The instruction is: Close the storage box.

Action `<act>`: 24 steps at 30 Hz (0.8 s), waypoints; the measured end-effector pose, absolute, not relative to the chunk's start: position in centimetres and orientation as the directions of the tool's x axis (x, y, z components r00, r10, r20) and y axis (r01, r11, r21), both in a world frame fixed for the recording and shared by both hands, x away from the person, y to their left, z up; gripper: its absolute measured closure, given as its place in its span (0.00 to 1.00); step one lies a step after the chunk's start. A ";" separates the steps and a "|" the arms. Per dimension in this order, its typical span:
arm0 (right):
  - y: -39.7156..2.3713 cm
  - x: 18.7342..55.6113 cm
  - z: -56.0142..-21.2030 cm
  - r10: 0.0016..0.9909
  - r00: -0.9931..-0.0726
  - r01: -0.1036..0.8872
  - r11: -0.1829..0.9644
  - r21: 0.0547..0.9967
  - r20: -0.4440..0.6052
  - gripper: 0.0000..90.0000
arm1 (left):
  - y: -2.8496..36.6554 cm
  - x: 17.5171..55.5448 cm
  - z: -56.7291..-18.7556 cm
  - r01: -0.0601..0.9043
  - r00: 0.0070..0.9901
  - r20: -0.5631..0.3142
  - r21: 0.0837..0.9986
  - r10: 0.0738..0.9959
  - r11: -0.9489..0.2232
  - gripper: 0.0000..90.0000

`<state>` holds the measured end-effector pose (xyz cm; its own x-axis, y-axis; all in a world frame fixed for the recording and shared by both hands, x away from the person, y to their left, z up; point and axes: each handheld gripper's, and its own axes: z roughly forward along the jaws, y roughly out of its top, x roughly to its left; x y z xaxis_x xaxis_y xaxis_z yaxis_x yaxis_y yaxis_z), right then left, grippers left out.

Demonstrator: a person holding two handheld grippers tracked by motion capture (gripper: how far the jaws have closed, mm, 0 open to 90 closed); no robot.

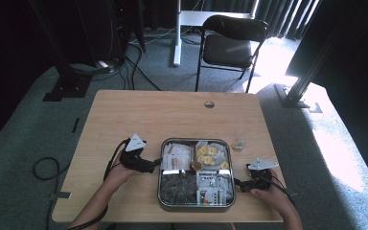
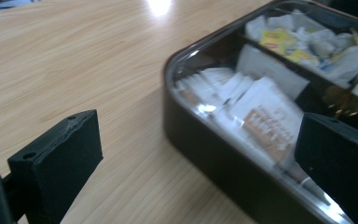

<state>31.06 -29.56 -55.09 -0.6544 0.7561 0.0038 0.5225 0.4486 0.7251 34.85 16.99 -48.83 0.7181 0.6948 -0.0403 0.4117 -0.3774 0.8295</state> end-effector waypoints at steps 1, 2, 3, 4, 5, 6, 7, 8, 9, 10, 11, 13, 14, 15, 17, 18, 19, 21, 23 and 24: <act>-29.6 31.1 -55.1 0.756 -0.654 0.522 0.449 0.725 0.004 0.13 | 17.0 34.8 -48.8 0.412 0.718 -0.040 0.829 0.695 -0.377 0.01; -29.6 31.1 -55.1 0.756 -0.654 0.523 0.449 0.725 0.004 0.13 | 17.0 34.8 -48.8 0.412 0.718 -0.040 0.829 0.695 -0.377 0.01; -29.6 31.1 -55.1 0.756 -0.654 0.522 0.449 0.725 0.004 0.13 | 18.1 34.7 -49.2 0.417 0.708 -0.040 0.830 0.705 -0.371 0.01; -29.6 31.1 -55.1 0.756 -0.654 0.523 0.448 0.725 0.004 0.13 | 18.4 34.6 -49.3 0.421 0.704 -0.038 0.827 0.709 -0.373 0.01; -29.6 31.1 -55.1 0.756 -0.654 0.523 0.448 0.725 0.004 0.13 | 18.4 34.6 -49.3 0.421 0.704 -0.038 0.827 0.709 -0.373 0.01; -29.6 31.1 -55.1 0.756 -0.654 0.523 0.449 0.725 0.004 0.13 | 18.8 34.6 -49.4 0.425 0.699 -0.037 0.825 0.714 -0.373 0.01; -29.6 31.1 -55.1 0.756 -0.654 0.523 0.449 0.725 0.004 0.13 | 19.3 34.5 -49.6 0.434 0.688 -0.040 0.823 0.724 -0.367 0.01; -29.6 31.1 -55.1 0.756 -0.654 0.523 0.449 0.725 0.004 0.13 | 20.1 34.3 -49.9 0.445 0.674 -0.044 0.821 0.738 -0.358 0.01; -29.6 31.1 -55.1 0.756 -0.654 0.523 0.448 0.725 0.004 0.13 | 20.3 34.3 -50.0 0.448 0.668 -0.043 0.820 0.743 -0.356 0.01; -29.6 31.1 -55.1 0.756 -0.654 0.523 0.449 0.725 0.004 0.13 | 20.7 34.2 -50.2 0.451 0.661 -0.041 0.820 0.750 -0.353 0.01; -29.6 31.1 -55.1 0.756 -0.655 0.522 0.449 0.725 0.004 0.13 | 21.0 34.1 -50.3 0.454 0.655 -0.042 0.820 0.755 -0.348 0.01; -29.6 31.1 -55.1 0.756 -0.654 0.523 0.448 0.725 0.004 0.13 | 21.7 33.9 -50.6 0.464 0.641 -0.045 0.818 0.766 -0.340 0.01; -29.6 31.1 -55.1 0.756 -0.654 0.523 0.448 0.725 0.004 0.13 | 21.9 33.8 -50.8 0.466 0.637 -0.046 0.818 0.769 -0.337 0.01; -29.6 31.1 -55.1 0.756 -0.654 0.523 0.448 0.725 0.004 0.13 | 22.2 33.6 -51.0 0.470 0.633 -0.044 0.815 0.773 -0.339 0.01; -29.6 31.1 -55.1 0.756 -0.654 0.523 0.448 0.725 0.004 0.13 | 22.8 33.4 -51.3 0.479 0.623 -0.045 0.812 0.781 -0.335 0.01; -29.6 31.1 -55.1 0.756 -0.654 0.523 0.448 0.725 0.004 0.13 | 23.0 33.3 -51.5 0.482 0.618 -0.046 0.811 0.785 -0.332 0.01; -29.6 31.1 -55.1 0.756 -0.654 0.523 0.448 0.725 0.004 0.13 | 23.3 33.2 -51.6 0.485 0.612 -0.046 0.811 0.790 -0.328 0.01; -29.6 31.1 -55.1 0.756 -0.654 0.523 0.449 0.725 0.004 0.13 | 23.8 33.0 -51.9 0.493 0.603 -0.049 0.808 0.796 -0.323 0.01; -29.6 31.1 -55.1 0.756 -0.654 0.523 0.448 0.725 0.004 0.13 | 24.3 32.7 -52.2 0.504 0.592 -0.057 0.805 0.804 -0.314 0.01; -29.6 31.1 -55.1 0.756 -0.654 0.523 0.448 0.725 0.004 0.13 | 24.5 32.6 -52.3 0.508 0.589 -0.058 0.803 0.806 -0.313 0.01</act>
